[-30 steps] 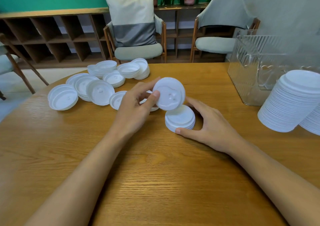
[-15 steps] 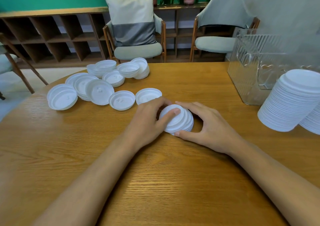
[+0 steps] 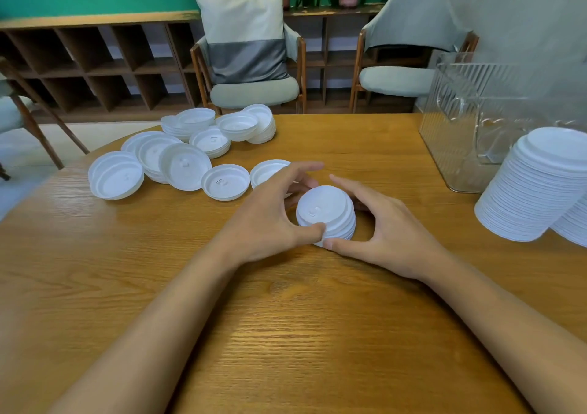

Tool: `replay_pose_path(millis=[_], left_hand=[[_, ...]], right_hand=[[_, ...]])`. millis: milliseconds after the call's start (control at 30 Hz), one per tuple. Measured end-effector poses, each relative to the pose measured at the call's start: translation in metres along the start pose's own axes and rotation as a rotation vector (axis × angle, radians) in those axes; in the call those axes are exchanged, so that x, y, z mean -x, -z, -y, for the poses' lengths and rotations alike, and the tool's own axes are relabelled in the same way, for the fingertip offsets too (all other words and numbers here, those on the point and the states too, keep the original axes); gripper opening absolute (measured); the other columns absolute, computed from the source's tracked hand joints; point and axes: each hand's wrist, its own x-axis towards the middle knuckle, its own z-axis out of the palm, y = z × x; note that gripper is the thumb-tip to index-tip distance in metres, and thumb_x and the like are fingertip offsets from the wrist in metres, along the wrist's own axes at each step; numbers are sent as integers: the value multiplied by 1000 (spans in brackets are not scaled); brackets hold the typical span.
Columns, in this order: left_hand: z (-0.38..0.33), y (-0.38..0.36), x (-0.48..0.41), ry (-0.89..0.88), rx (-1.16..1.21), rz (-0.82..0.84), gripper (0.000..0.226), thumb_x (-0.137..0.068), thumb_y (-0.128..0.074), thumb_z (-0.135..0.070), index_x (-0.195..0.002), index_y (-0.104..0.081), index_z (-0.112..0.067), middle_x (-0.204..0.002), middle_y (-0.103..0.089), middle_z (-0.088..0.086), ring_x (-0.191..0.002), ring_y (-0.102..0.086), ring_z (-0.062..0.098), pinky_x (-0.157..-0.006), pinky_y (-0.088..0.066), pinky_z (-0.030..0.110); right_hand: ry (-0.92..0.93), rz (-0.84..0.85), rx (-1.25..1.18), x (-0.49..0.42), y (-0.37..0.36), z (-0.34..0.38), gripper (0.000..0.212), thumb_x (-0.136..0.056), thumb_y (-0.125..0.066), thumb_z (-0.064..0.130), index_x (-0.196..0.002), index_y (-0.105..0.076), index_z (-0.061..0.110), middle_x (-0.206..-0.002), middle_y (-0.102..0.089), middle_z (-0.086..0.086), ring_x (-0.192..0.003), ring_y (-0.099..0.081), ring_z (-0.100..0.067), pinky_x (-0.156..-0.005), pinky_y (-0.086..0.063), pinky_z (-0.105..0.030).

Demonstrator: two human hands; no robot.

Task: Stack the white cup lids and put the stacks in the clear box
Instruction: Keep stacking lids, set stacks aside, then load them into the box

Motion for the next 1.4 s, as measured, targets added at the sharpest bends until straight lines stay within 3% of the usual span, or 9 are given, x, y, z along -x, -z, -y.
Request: replay_pose_path(millis=[100,233,400,767,867,967,1133,1267,1400], left_hand=[[0,1,-1,-10,-2,15,83,-78,-84,-3,-148,-50,-33,-128,-65,-10,-130,-57,1,-113,-45,24],[0,1,-2,-15,15,43,83,-80,-79,1,-149,-49,-33,-134,-67,-14,-133,-56,1,-113,-46,30],[1,-8,-1,10,43,-31,82,-77,-94,-30,-147,-51,-39,-124,-69,-11,-122,-64,3,-108,-51,27],[6,-5,-3,9,89,31,87,-77,-93,-11,-150,-49,-30,-128,-72,-9,-124,-65,4,-111,-49,27],[9,-7,-2,-1,52,30,87,-77,-93,-17,-150,-49,-33,-131,-71,-12,-127,-63,2,-114,-48,32],[11,-7,-1,-3,23,43,86,-78,-93,-23,-150,-48,-36,-135,-69,-13,-129,-61,1,-117,-46,36],[9,-3,1,-26,5,85,85,-79,-92,-28,-152,-47,-35,-138,-67,-11,-132,-57,-3,-117,-43,29],[9,5,-2,-119,-149,-155,53,-87,-84,-37,-136,-66,-27,-120,-72,-14,-119,-63,-3,-101,-49,17],[28,16,-7,-252,-422,-405,21,-93,-78,-16,-114,-74,-16,-107,-72,-6,-101,-63,4,-89,-51,24]], right_hand=[[9,-2,5,0,1,0,95,-78,-89,49,-158,-38,39,-149,-49,28,-136,-43,12,-104,-29,-1],[2,-2,4,0,1,0,95,-77,-90,48,-158,-40,36,-147,-48,29,-133,-41,16,-101,-27,2],[-18,-8,34,0,1,0,95,-77,-89,48,-157,-42,33,-150,-49,23,-135,-42,10,-105,-26,0],[-104,66,93,1,3,5,101,-78,-83,61,-162,-33,37,-150,-46,22,-140,-40,-1,-118,-34,-31],[-134,111,141,2,3,5,110,-78,-80,65,-165,-20,38,-164,-32,19,-152,-23,-4,-123,-20,-27],[-133,130,170,3,3,5,114,-79,-78,66,-167,-14,34,-158,-25,28,-144,-14,9,-110,-6,-3],[-137,123,167,4,2,9,113,-79,-71,73,-167,-13,32,-166,-25,20,-153,-15,-1,-114,-14,-19],[-121,93,137,4,1,8,114,-77,-70,74,-167,-11,35,-162,-27,25,-151,-18,2,-118,-18,-22],[-82,46,80,3,1,7,115,-76,-77,69,-166,-12,40,-154,-40,29,-143,-31,6,-119,-24,-24]])
